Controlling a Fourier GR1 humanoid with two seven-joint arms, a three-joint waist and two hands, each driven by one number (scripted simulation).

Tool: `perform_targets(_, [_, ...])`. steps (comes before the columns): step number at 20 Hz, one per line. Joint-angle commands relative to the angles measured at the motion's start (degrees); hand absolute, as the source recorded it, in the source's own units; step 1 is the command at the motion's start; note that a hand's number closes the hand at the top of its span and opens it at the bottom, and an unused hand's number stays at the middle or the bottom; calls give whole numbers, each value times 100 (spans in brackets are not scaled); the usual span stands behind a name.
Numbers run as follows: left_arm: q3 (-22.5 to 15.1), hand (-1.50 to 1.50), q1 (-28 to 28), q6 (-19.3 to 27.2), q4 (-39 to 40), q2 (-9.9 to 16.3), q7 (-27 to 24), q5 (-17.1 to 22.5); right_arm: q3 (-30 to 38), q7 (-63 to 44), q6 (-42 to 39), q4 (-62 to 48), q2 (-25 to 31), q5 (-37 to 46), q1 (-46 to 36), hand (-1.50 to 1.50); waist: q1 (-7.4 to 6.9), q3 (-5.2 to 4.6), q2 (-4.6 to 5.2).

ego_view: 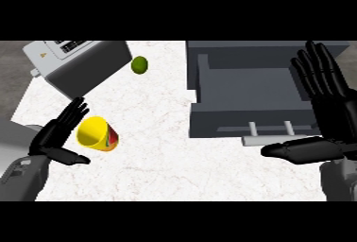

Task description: Pick up the cup, place it into the drawer and close the drawer

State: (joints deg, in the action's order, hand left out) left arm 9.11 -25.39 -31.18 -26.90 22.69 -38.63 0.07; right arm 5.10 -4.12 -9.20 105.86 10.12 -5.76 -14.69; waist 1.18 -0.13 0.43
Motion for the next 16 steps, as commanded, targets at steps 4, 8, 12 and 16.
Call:
perform_targets(4, [-59, -150, -211, -291, 1036, 149, -1305, -345, 14, -301, -23, 237, 63, -106, -97, -150, 84, -16, 29])
perform_targets(8, [-139, -150, -187, -107, 1158, -85, -1604, -434, -76, -359, 21, 350, -21, -84, -68, -150, 88, -18, 28])
perform_targets(12, [-110, -150, -450, -30, 1337, -150, -1611, -430, 125, -148, -158, 110, 137, -219, -161, -150, 156, -23, 60])
perform_targets(16, [-140, -150, -521, -26, 1450, -79, -1743, -496, 0, -101, -43, -54, 5, -45, -191, -150, 114, -22, 65])
